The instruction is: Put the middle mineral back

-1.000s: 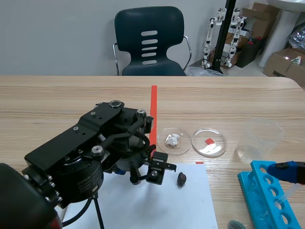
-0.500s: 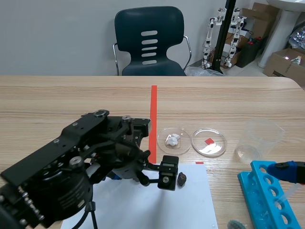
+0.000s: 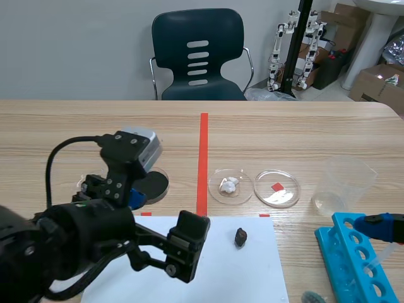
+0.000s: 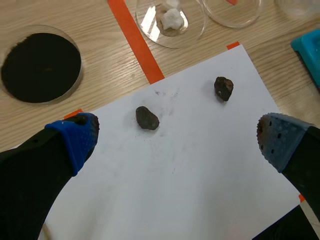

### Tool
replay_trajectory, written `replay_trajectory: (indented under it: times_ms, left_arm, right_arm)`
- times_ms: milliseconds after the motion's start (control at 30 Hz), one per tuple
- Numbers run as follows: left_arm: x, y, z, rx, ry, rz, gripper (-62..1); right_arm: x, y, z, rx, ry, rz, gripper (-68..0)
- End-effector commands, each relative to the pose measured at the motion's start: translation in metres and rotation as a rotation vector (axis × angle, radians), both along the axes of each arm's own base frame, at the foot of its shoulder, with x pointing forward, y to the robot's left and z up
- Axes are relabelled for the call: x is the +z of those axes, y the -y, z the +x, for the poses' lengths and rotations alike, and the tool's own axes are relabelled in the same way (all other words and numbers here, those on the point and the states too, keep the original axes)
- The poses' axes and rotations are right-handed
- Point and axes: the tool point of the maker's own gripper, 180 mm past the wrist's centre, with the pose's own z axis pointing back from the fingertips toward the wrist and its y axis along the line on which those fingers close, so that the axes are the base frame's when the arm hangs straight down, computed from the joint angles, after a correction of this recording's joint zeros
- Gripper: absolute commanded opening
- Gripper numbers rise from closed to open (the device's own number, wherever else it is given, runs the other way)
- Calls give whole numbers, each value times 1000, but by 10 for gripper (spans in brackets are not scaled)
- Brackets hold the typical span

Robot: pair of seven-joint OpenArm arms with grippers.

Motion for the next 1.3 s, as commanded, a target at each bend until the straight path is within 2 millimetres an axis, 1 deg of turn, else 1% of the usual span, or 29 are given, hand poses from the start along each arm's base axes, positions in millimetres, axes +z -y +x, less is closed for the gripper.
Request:
replay_trajectory:
  times_ms: [0,100,233,1267]
  left_arm:
    - [5,-2,2,15,15,-8,14]
    - [8,-6,-2,15,17,-5,14]
    - [6,-7,-5,18,7,-2,14]
    - [6,-7,-5,18,7,-3,14]
  right_arm:
    - [6,-1,3,-4,20,20,-71]
    - [6,-1,3,-4,20,20,-71]
    - [6,-1,3,-4,20,20,-71]
    - [6,-1,3,-4,20,20,-71]
